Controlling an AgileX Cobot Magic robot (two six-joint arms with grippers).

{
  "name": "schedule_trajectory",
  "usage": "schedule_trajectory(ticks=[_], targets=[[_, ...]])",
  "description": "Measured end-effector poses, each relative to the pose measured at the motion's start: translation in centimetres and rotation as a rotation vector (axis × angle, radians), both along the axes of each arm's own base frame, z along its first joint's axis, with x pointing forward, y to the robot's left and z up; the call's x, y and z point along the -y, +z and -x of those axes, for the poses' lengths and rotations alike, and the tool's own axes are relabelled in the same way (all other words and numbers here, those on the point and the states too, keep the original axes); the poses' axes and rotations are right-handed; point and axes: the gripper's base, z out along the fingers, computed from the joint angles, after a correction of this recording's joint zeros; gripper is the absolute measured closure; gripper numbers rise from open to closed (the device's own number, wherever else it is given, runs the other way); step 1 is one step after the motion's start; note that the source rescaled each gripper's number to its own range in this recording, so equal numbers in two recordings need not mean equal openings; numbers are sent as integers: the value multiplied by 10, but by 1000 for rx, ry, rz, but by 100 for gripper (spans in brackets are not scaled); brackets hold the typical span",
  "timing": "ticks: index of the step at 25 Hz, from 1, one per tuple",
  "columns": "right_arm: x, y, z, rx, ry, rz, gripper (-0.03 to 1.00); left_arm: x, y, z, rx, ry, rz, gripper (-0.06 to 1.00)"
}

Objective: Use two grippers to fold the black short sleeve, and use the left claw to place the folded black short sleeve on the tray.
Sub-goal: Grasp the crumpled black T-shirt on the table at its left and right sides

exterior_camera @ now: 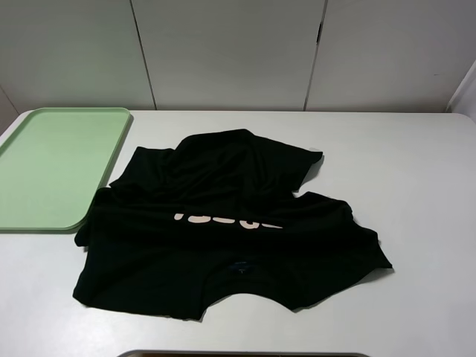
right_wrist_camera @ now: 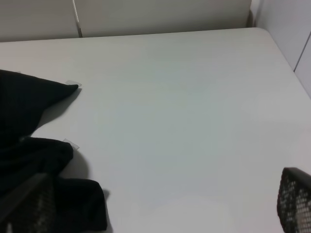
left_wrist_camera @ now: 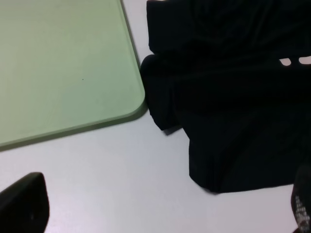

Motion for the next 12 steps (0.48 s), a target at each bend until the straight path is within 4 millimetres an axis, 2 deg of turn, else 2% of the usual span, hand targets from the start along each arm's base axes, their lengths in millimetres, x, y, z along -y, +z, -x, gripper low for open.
schedule_trajectory(ticks=[12], targets=[[0, 0, 0, 0, 0, 0, -3, 0, 0, 0, 0, 0, 0, -6]])
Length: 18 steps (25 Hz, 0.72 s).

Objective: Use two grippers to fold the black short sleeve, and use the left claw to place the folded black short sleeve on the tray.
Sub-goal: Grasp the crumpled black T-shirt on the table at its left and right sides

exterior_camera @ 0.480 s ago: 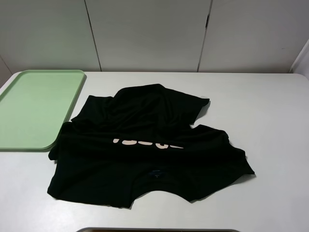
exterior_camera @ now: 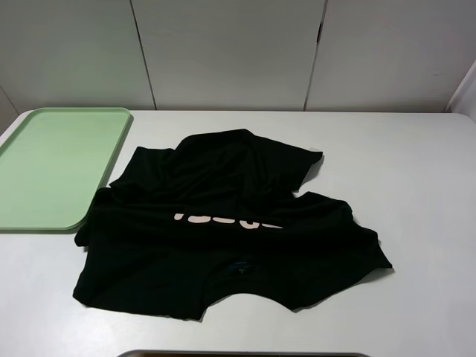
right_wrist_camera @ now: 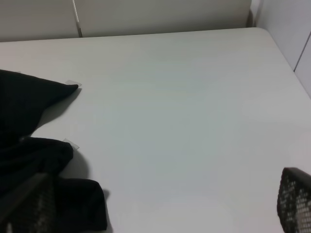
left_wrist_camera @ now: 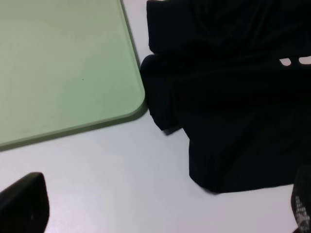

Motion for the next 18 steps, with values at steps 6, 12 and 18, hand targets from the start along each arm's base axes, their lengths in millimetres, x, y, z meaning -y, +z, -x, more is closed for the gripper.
schedule_trajectory(ticks=[6, 12, 18], targets=[[0, 0, 0, 0, 0, 0, -3, 0, 0, 0, 0, 0, 0, -6], [0, 0, 0, 0, 0, 0, -3, 0, 0, 0, 0, 0, 0, -6], [0, 0, 0, 0, 0, 0, -3, 0, 0, 0, 0, 0, 0, -6]])
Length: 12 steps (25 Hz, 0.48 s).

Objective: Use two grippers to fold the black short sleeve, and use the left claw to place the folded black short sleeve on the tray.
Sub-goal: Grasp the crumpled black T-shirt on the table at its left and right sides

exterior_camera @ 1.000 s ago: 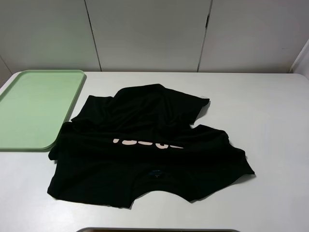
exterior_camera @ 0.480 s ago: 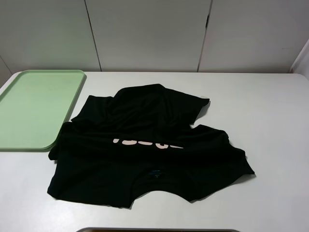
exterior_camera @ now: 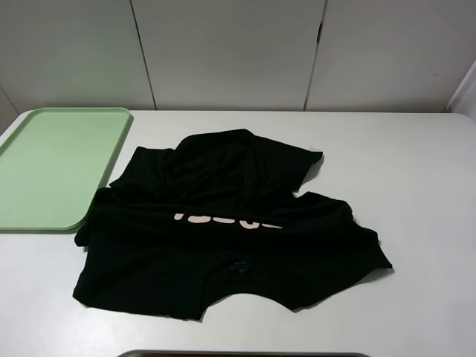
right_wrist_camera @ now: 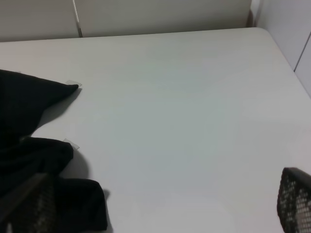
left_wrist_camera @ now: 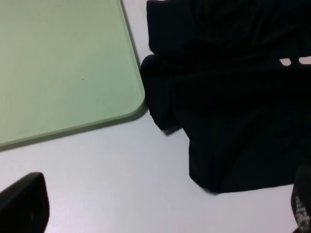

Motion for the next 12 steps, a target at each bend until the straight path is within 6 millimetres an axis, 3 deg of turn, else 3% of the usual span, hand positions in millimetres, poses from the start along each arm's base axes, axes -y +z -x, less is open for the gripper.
schedule_trajectory(ticks=[12], targets=[[-3, 0, 0, 1, 25, -37, -3, 0, 0, 0, 0, 0, 0, -6]])
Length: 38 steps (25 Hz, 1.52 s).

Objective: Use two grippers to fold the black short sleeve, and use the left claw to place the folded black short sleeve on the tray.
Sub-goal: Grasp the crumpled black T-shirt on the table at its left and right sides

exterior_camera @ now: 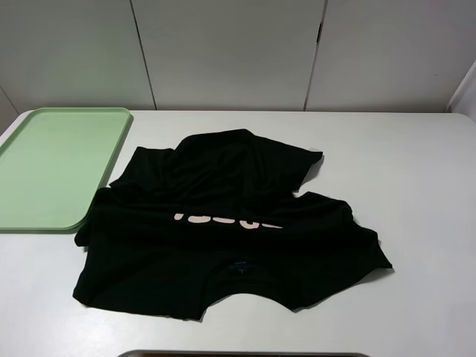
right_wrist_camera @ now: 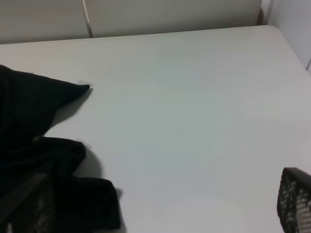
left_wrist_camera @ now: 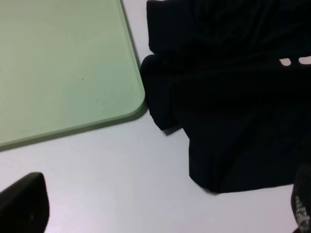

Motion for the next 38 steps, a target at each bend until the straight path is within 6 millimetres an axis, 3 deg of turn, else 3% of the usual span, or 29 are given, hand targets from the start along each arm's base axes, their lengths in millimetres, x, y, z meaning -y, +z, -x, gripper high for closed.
schedule_trajectory(ticks=[4, 10, 11, 16, 20, 22, 27, 33, 38], targets=[[-2, 8, -2, -5, 13, -14, -3, 0, 5, -1, -9, -2, 2, -6], [-2, 39, -24, -81, 58, 41, -3, 2, 46, -24, -78, -6, -8, -6], [-3, 46, -31, -101, 76, 52, -3, 3, 62, -38, -112, -16, -22, -6], [-11, 75, -72, -137, 213, 85, -3, 6, 109, -78, -166, -95, -104, -5], [-21, 87, -106, -188, 331, 112, -3, 20, 131, -110, -185, -237, -146, -5], [-34, 88, -130, -241, 437, 152, -3, 26, 132, -117, -197, -285, -162, -5], [-65, 73, -158, -333, 641, 242, -3, 65, 117, -145, -301, -556, -258, -4], [-108, 46, -175, -413, 884, 411, -3, 105, 91, -164, -419, -769, -362, -4], [-134, 21, -184, -487, 1010, 570, -3, 127, 68, -178, -516, -869, -434, -4]])
